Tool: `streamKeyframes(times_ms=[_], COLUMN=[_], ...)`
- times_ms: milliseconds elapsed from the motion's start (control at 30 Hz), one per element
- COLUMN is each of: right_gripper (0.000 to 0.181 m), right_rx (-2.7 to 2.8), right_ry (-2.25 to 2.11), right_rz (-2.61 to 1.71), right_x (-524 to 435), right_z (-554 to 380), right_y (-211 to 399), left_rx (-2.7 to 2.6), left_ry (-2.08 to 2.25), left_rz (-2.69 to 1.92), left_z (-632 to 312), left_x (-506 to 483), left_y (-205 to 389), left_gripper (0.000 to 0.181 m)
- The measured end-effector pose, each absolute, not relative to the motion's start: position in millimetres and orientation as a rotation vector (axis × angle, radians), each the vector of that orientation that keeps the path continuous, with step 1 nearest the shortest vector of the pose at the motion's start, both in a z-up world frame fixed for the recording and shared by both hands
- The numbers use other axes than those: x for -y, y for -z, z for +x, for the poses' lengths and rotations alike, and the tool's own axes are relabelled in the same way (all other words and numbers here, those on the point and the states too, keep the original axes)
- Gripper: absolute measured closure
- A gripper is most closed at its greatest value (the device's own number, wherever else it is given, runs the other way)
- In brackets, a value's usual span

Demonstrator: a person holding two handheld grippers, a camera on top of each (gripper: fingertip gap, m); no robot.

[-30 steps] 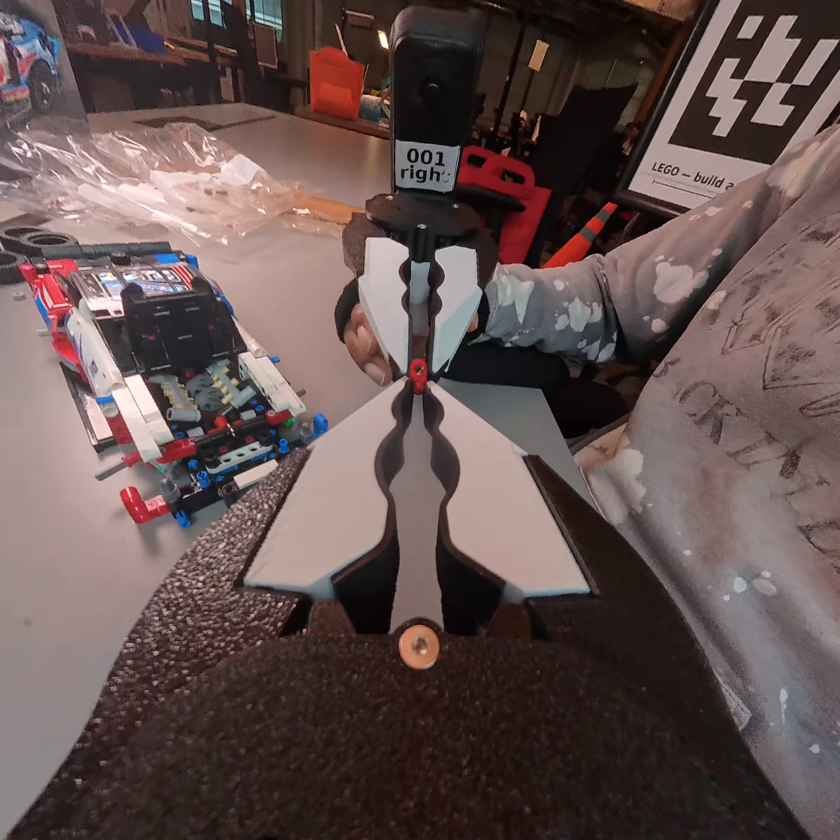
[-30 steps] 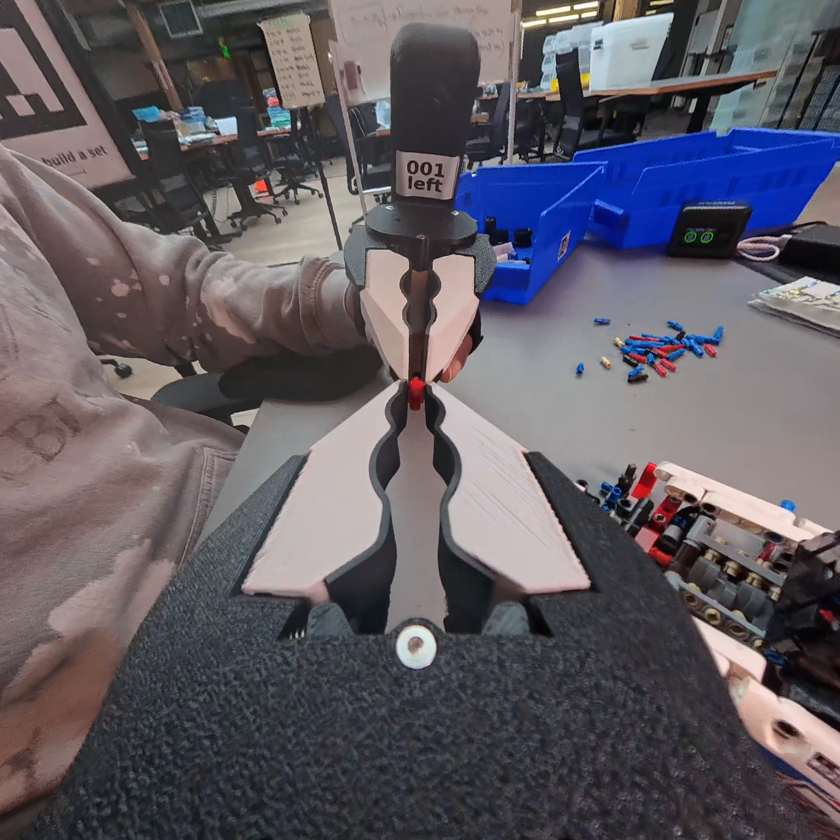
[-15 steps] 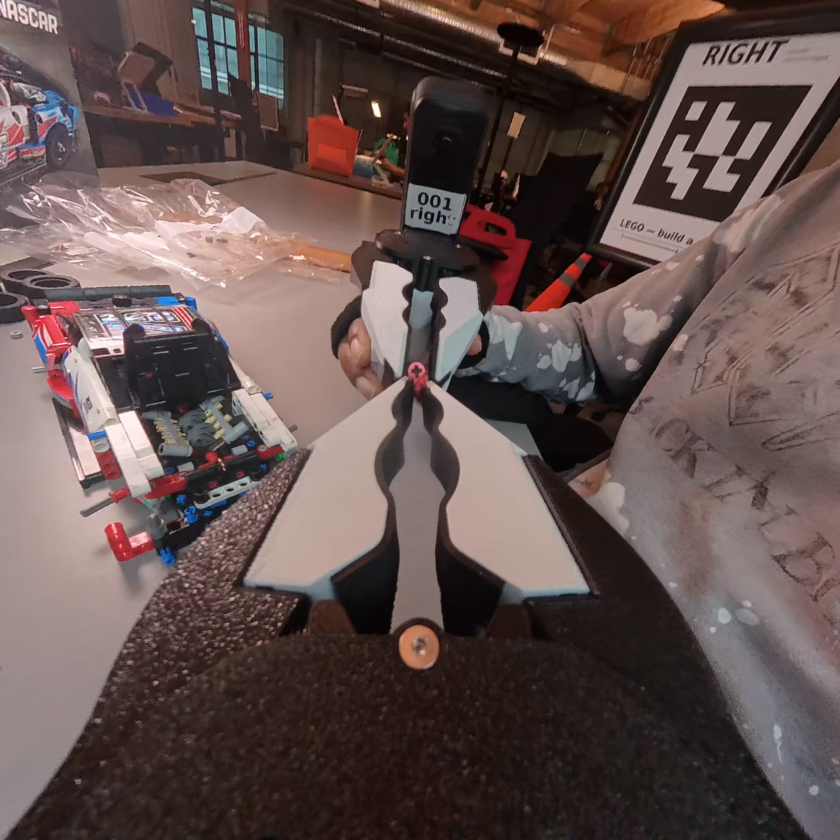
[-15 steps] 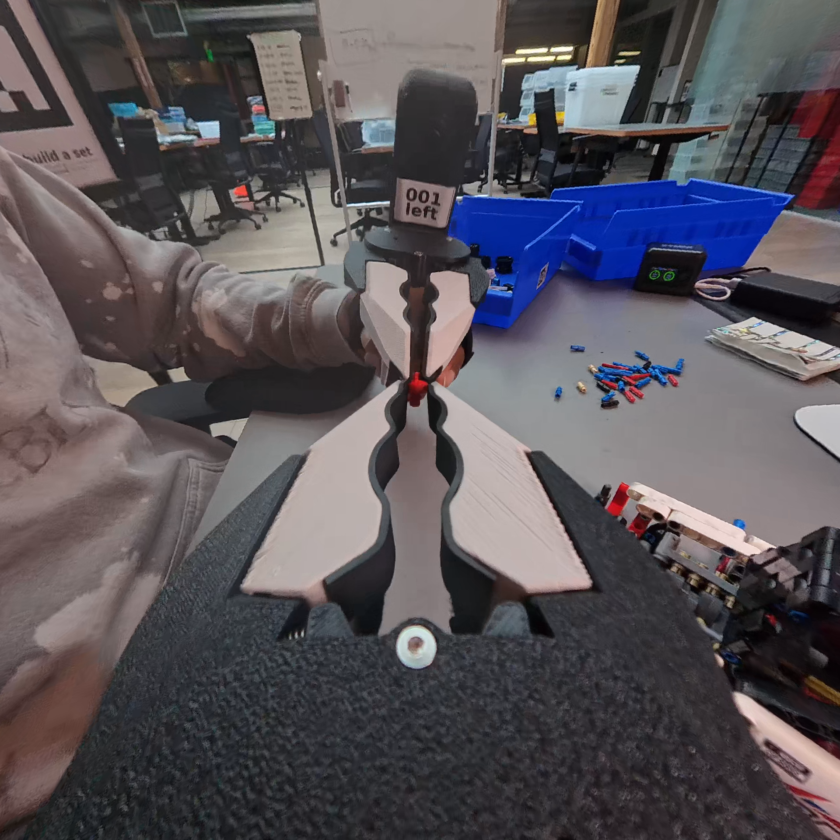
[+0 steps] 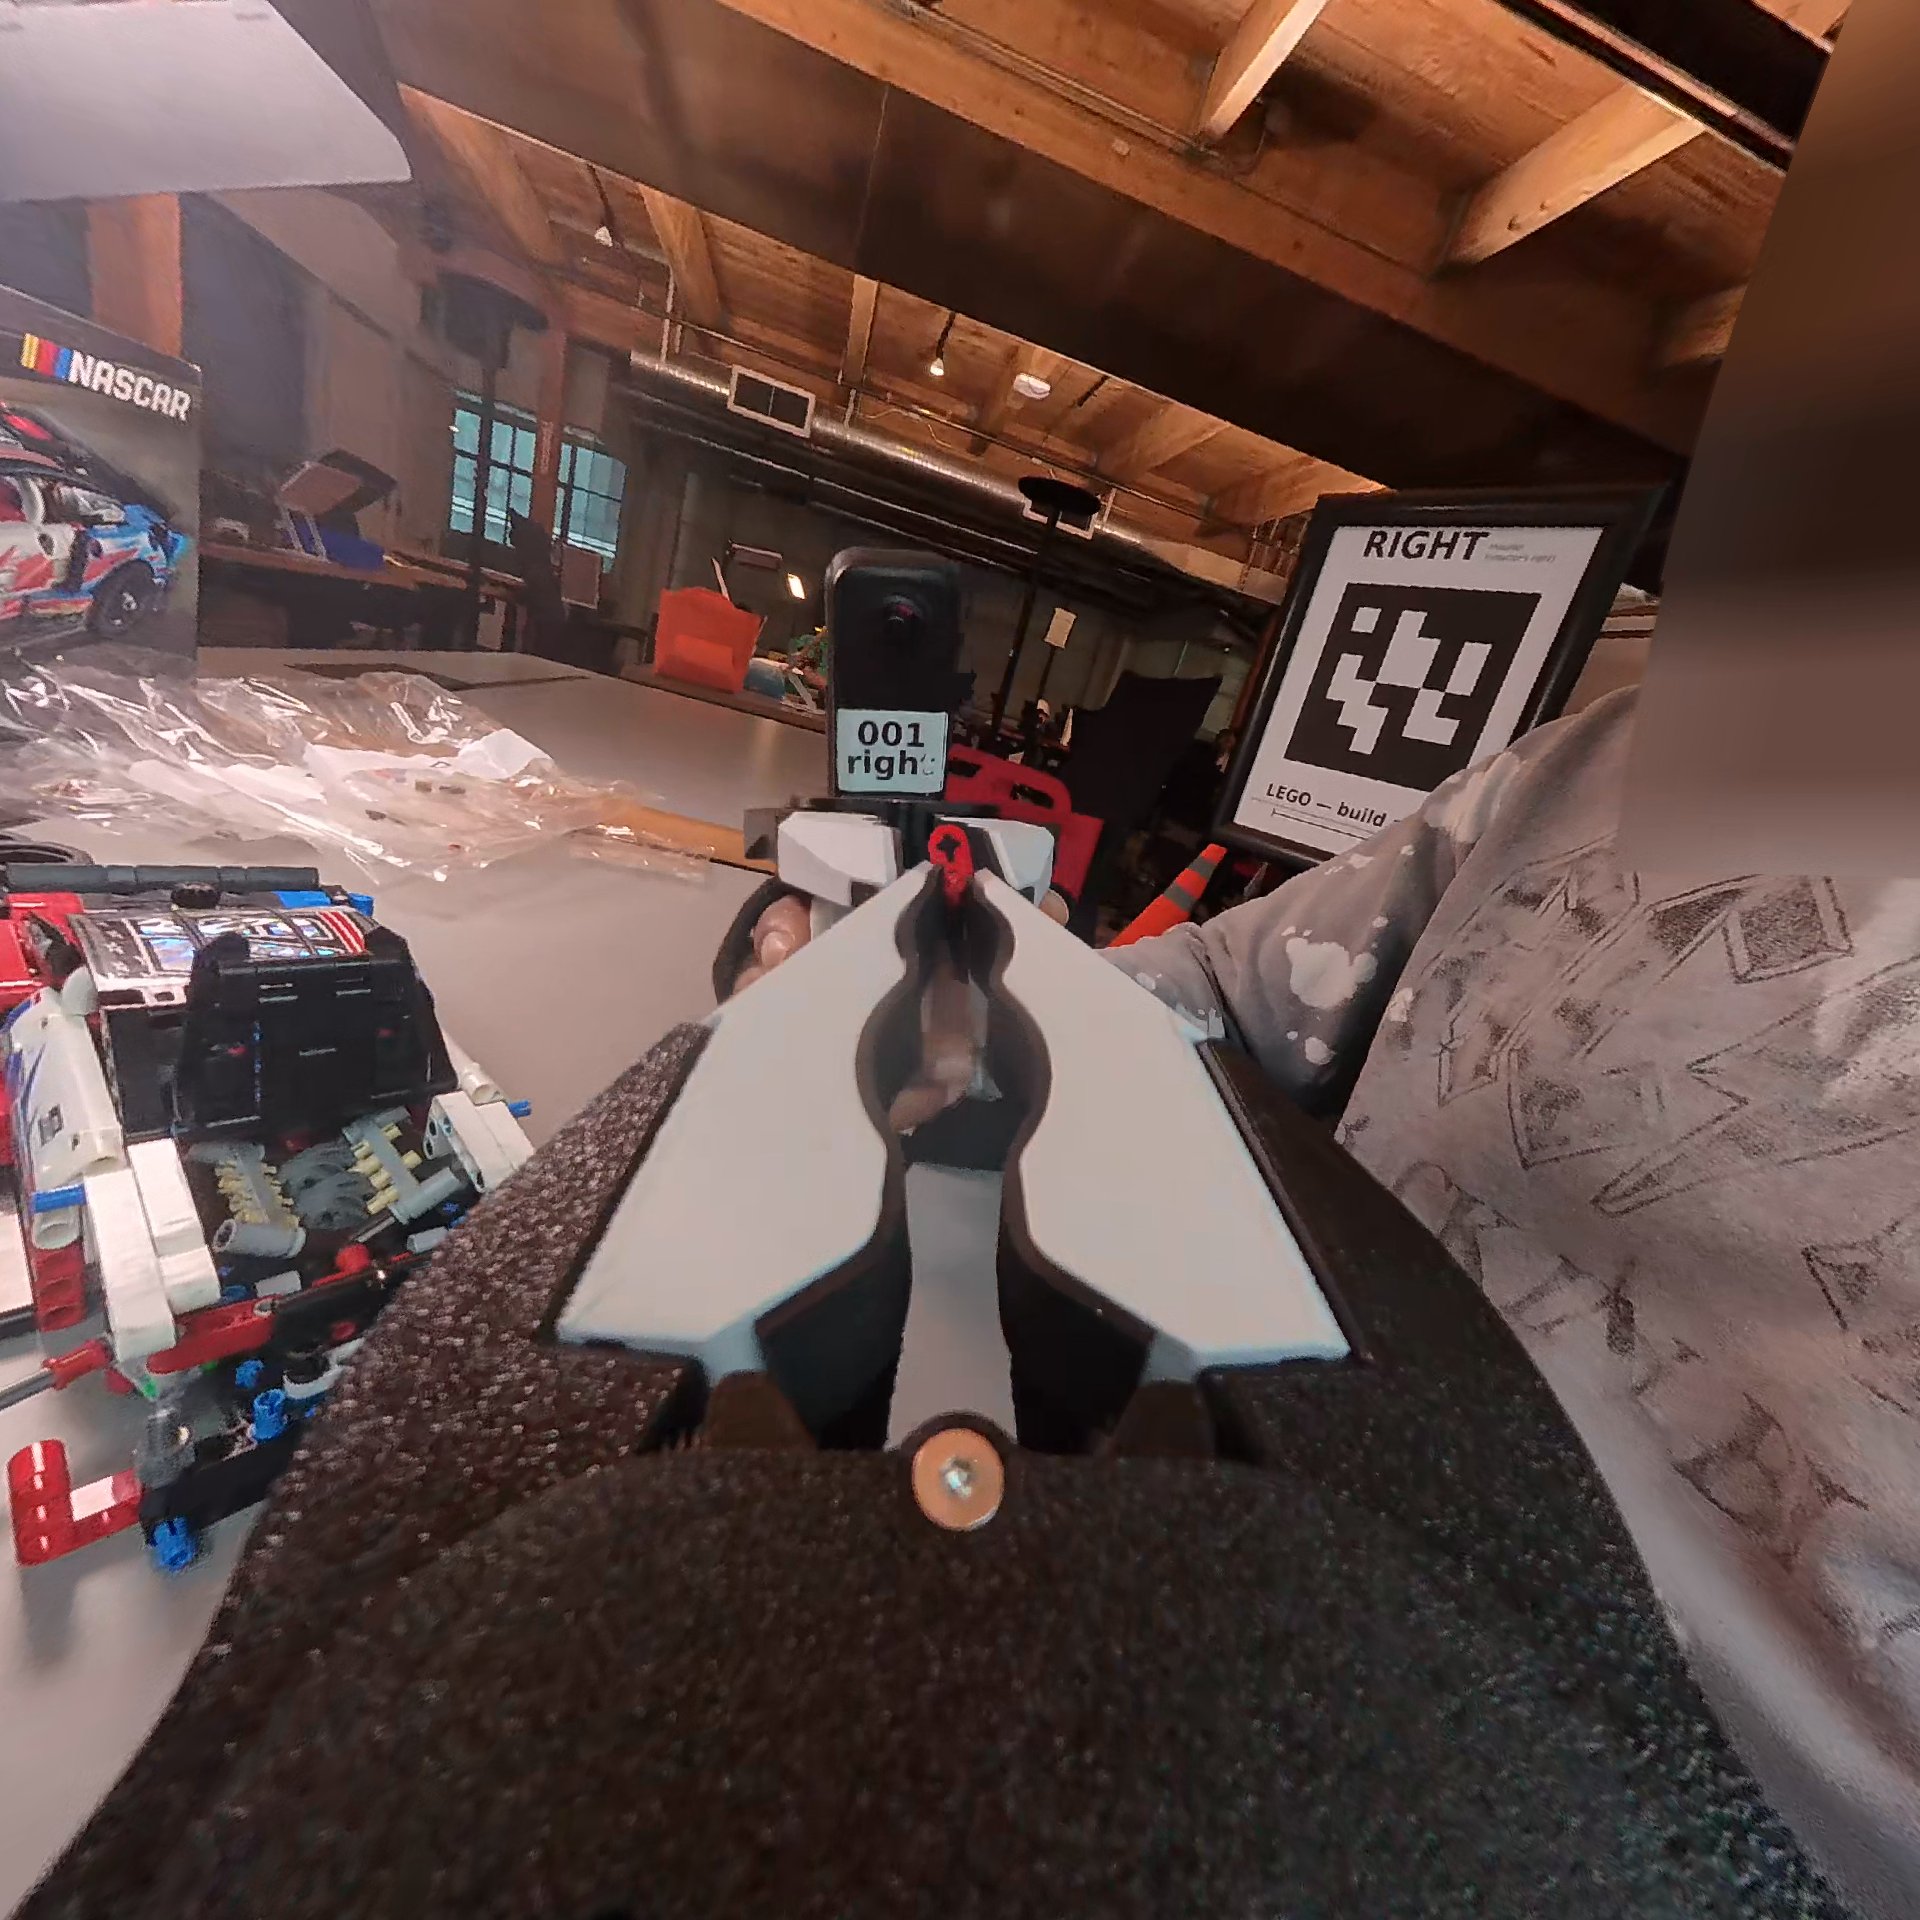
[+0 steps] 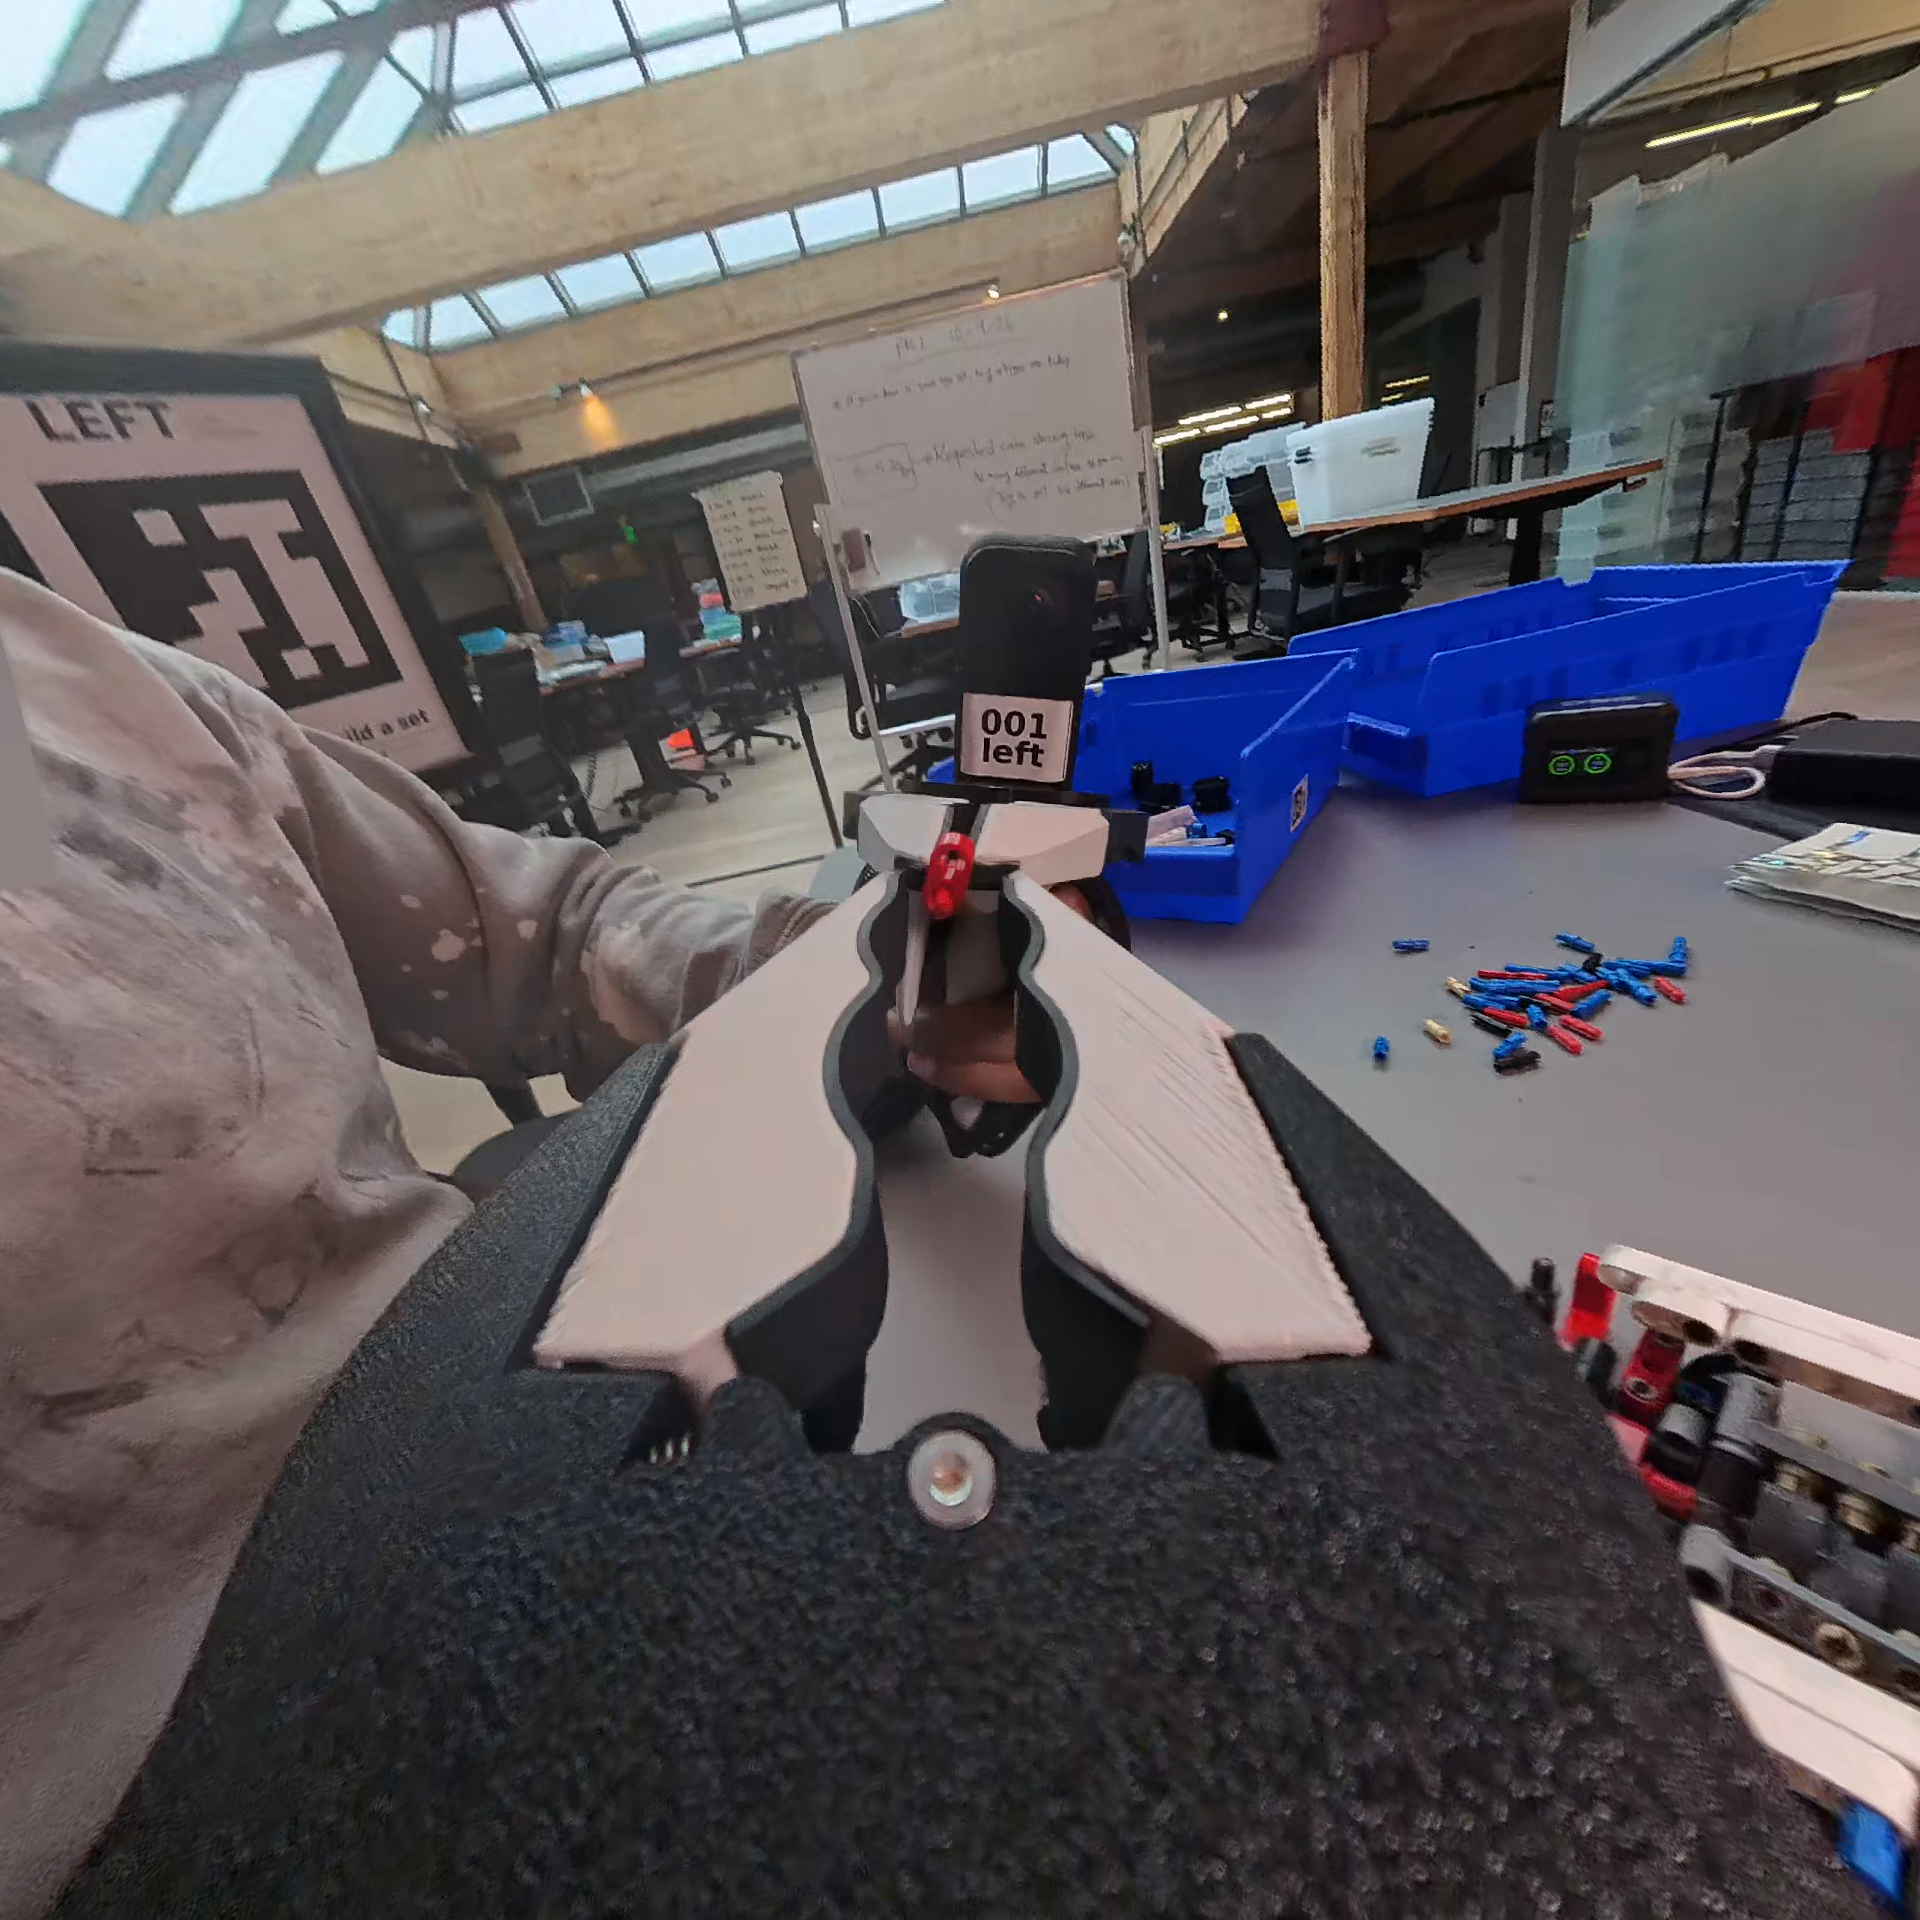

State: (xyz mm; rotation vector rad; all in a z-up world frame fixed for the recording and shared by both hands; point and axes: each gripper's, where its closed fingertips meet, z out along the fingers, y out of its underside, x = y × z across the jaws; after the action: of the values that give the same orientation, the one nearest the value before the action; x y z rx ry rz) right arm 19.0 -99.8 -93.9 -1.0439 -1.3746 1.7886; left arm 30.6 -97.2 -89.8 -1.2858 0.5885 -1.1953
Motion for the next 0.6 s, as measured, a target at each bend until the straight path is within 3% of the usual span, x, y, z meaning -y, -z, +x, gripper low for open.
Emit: streamKeyframes(times_ms=[600], right_gripper=[0.173], right_rx=[1.329], right_ry=[-2.019], right_rz=[-1.023], right_x=[106.0], right_z=[24.8], right_y=[78.5], left_rx=[-0.672], left_ry=[0.867], left_rz=[-1.248], left_z=[32.1], left_x=[103.5], left_y=[76.9], left_gripper=[0.18])
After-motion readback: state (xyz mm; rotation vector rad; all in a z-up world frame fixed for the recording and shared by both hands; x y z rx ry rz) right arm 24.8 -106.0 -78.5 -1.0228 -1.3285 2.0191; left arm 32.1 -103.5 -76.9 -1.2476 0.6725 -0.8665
